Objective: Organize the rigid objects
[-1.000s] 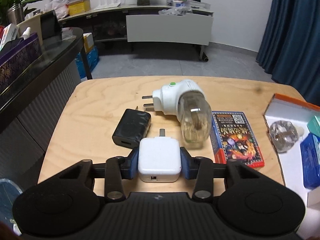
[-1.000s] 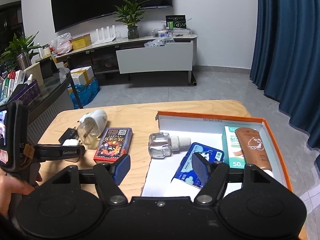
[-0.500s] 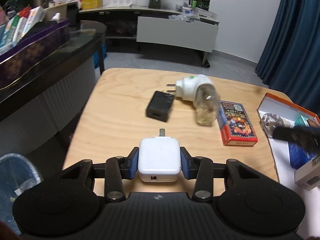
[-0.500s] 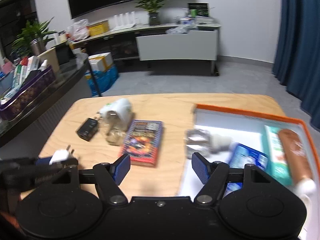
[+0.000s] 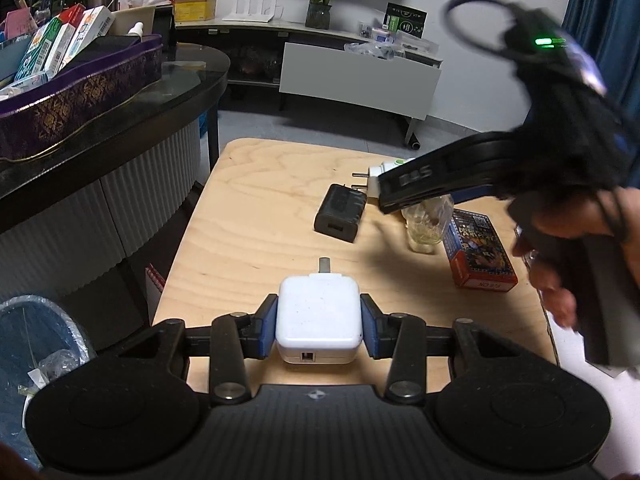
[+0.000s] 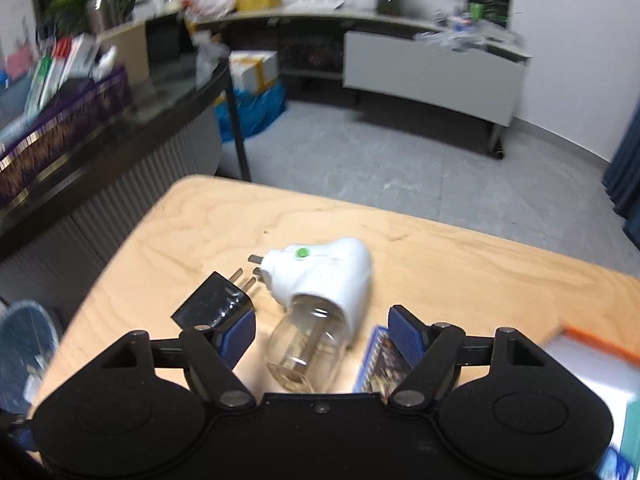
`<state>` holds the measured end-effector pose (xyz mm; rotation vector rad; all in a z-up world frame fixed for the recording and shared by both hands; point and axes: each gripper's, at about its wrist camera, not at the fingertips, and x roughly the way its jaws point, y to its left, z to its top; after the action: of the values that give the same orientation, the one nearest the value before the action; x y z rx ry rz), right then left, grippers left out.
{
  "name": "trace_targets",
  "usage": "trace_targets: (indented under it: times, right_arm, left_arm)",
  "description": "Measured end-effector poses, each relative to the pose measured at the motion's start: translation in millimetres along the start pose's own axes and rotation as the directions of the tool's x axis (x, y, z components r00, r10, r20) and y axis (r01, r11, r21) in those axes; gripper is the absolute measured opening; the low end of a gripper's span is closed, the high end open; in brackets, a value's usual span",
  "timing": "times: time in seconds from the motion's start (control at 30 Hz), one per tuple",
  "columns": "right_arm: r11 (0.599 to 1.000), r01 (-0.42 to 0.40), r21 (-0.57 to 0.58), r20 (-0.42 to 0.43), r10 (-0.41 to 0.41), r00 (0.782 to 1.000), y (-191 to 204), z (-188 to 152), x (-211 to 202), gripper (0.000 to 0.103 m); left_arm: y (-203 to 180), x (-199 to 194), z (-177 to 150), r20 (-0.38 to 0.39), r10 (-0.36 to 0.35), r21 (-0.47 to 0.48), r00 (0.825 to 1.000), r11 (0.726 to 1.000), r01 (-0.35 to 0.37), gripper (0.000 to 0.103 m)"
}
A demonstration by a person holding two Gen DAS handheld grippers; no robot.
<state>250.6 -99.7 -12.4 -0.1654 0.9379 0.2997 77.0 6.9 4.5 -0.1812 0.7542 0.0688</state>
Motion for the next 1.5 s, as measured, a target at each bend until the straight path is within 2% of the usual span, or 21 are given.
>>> trace_targets:
  times: [0.07,0.17,0.3,0.43,0.63,0.9,1.17,1.5]
  right_arm:
    - [1.0,0.008,-0.031,-0.017,-0.008,1.0,2.2,2.3,11.6,0.086]
    - [0.999,-0.033,0.004,-0.014,0.033,0.999,-4.0,1.4,19.7,0.07]
    - [1.0,-0.022,0.013,0.024,0.022,0.999,-4.5,-6.2,13.5,0.069]
    - [0.996,-0.038,0.083,0.087,0.03,0.996,-13.5,-13.9,-16.3,0.069]
    - [0.992,-0.036,0.122,0.161,0.016,0.987,-25.9,-38.5,-84.4,0.069]
    - [0.974,0.034,0.225,0.222,-0.085,0.971,-56.4,-91.6,-160.8,0.069]
    - [0.948,0.064,0.313,0.221,-0.138,0.965,-83.3,-137.1,-195.8,0.069]
    - [0.926,0.092,0.366,0.237,-0.188,0.953,-98.8,-175.7,-229.1,0.069]
  left_arm:
    - [1.2,1.4,0.3,0.0,-0.006,-0.008,1.0,1.0,0.006,0.043]
    - [1.0,2.1,0.5,0.004,-0.01,-0.012,1.0,1.0,0.01,0.042]
    - [0.0,1.1,-0.9,0.007,-0.011,-0.015,1.0,1.0,0.011,0.043]
    - [-0.7,-4.4,-0.7,0.016,-0.016,-0.02,1.0,1.0,0.016,0.043]
    - [-14.5,-24.0,0.9,0.047,-0.025,-0.002,0.999,1.0,0.025,0.043]
    - [-45.2,-52.1,3.1,0.078,-0.046,0.041,0.996,0.998,0.043,0.042]
    - [-81.0,-67.6,0.8,0.084,-0.082,0.091,0.993,0.993,0.074,0.042]
    - [-120.9,-85.9,-14.9,0.079,-0.141,0.124,0.987,0.984,0.131,0.043]
